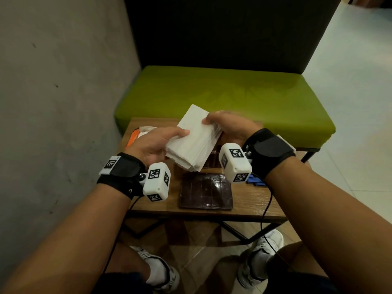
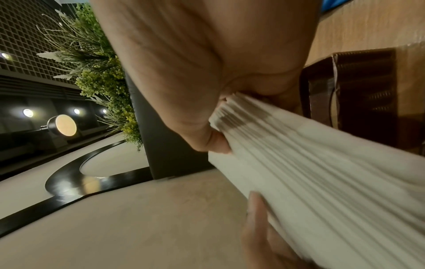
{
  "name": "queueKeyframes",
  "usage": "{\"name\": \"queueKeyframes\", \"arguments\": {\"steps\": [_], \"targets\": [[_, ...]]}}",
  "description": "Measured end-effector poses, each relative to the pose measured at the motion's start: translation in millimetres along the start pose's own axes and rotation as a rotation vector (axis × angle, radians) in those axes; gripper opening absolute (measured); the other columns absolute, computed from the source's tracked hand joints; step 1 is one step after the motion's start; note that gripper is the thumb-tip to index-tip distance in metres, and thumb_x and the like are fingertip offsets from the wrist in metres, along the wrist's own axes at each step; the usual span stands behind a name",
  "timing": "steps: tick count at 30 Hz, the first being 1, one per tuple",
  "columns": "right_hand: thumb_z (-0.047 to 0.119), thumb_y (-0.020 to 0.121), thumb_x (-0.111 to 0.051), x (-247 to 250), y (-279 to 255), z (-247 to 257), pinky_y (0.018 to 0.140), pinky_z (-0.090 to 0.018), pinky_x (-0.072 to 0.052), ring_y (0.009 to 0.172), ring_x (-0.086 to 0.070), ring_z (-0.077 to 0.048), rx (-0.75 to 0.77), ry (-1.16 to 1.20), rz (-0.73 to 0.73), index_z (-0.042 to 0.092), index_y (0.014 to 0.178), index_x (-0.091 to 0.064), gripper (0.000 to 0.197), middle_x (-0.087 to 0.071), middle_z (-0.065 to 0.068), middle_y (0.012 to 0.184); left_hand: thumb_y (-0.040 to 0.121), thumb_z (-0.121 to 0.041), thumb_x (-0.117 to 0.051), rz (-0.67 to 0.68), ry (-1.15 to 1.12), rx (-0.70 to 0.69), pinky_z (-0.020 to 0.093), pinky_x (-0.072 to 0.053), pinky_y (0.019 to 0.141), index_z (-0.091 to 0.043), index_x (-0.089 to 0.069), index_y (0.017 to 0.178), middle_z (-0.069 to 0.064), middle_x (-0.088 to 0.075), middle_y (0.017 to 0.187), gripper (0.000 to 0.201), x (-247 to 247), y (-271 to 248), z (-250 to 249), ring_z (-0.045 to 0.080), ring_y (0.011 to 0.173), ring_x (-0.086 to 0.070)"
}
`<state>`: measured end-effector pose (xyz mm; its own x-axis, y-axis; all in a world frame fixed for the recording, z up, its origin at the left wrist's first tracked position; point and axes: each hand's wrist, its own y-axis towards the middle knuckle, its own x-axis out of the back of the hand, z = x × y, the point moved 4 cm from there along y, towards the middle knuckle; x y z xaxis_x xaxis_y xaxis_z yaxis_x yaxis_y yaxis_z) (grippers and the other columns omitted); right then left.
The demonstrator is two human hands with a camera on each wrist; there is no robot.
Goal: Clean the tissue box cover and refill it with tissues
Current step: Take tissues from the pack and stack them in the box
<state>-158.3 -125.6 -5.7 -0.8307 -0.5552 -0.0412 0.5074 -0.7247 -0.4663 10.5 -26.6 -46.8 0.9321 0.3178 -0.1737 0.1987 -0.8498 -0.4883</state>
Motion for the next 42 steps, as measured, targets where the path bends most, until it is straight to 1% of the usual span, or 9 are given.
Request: {"name": "queueKeyframes", "arguments": {"steps": [4,9,13,17,21,25,36,39,42], "targets": [[0.006,0.099,-0.062,6.4,-0.1,3.3,0.081,-0.042,-0.065,0.100,-0.071,-0.031,0.060,0.192,-0.067,0.002,0.114,-0.057,0.016,-0.071,-0.018,0.113,0.087,-0.053,-0.081,-0.131,-0.094,-0.010,0.046,-0.062,0.098,-0.011,-0.070,0.120,0.016,-0.080,0.112,0.055,6.8,-3.6,13.1,0.030,0.103,-0.078],[0.006,0.096,-0.062,2.9,-0.4,-6.9,0.079,-0.035,-0.059,0.087,-0.067,-0.024,0.081,0.437,-0.025,0.007,0.101,-0.058,0.006,-0.065,-0.009,0.093,0.073,-0.094,-0.063,0.153,-0.390,0.175,0.065,-0.041,0.122,0.002,-0.057,0.145,0.040,-0.062,0.141,0.120,-9.4,-2.7,44.8,0.057,0.133,-0.061],[0.001,0.099,-0.055,6.0,-2.6,-21.5,0.060,-0.034,-0.060,0.078,-0.065,-0.027,0.088,0.361,-0.095,0.003,0.104,-0.055,0.005,-0.064,-0.013,0.090,0.090,-0.084,-0.058,0.135,-0.531,0.056,0.061,-0.044,0.121,-0.010,-0.058,0.151,0.023,-0.069,0.144,0.096,-9.2,3.4,35.3,0.045,0.135,-0.065],[0.006,0.100,-0.058,14.3,0.9,-32.3,0.069,-0.037,-0.053,0.085,-0.067,-0.030,0.130,0.184,-0.125,0.003,0.097,-0.064,0.007,-0.070,-0.014,0.094,0.108,-0.050,-0.058,0.044,-0.317,-0.006,0.049,-0.053,0.113,-0.008,-0.064,0.144,0.014,-0.074,0.138,0.056,-12.6,4.8,19.5,0.031,0.131,-0.070],[0.040,0.104,-0.062,8.5,2.6,-42.7,0.067,-0.035,-0.060,0.098,-0.074,-0.026,0.082,0.074,-0.118,0.007,0.132,-0.062,0.043,-0.075,-0.008,0.116,0.108,-0.025,-0.066,-0.079,-0.227,-0.046,0.042,-0.063,0.096,-0.005,-0.063,0.143,0.015,-0.075,0.137,0.040,-18.4,8.9,17.0,0.030,0.124,-0.074],[0.048,0.109,-0.051,1.1,3.6,-48.4,0.087,-0.042,-0.062,0.114,-0.072,-0.029,0.083,0.050,-0.111,0.009,0.143,-0.055,0.052,-0.071,-0.012,0.131,0.102,-0.027,-0.075,-0.126,-0.234,-0.049,0.042,-0.065,0.090,-0.003,-0.067,0.134,0.015,-0.080,0.126,0.041,-19.6,8.7,16.9,0.030,0.115,-0.077],[0.019,0.113,-0.047,11.6,1.5,-54.0,0.057,-0.033,-0.059,0.094,-0.069,-0.025,0.119,0.118,-0.099,0.005,0.146,-0.049,0.036,-0.069,-0.014,0.122,0.106,-0.021,-0.069,-0.083,-0.151,-0.070,0.042,-0.061,0.099,-0.006,-0.068,0.135,0.012,-0.081,0.122,0.033,-18.4,5.7,21.6,0.024,0.108,-0.078],[0.018,0.112,-0.047,23.3,0.4,-46.0,0.059,-0.035,-0.058,0.097,-0.068,-0.027,0.166,0.006,-0.108,0.010,0.144,-0.051,0.033,-0.068,-0.017,0.131,0.100,-0.041,-0.074,-0.049,-0.043,-0.027,0.048,-0.059,0.105,-0.010,-0.070,0.134,0.012,-0.081,0.124,0.046,-6.7,3.3,23.3,0.028,0.116,-0.076],[0.018,0.111,-0.050,26.7,-4.9,-37.2,0.083,-0.053,-0.064,0.108,-0.069,-0.036,0.165,-0.164,0.016,0.013,0.136,-0.056,0.026,-0.068,-0.018,0.131,0.081,-0.072,-0.083,-0.124,0.162,-0.143,0.036,-0.061,0.082,-0.009,-0.066,0.139,0.003,-0.078,0.116,0.088,10.8,3.4,14.8,0.023,0.104,-0.074]]}}
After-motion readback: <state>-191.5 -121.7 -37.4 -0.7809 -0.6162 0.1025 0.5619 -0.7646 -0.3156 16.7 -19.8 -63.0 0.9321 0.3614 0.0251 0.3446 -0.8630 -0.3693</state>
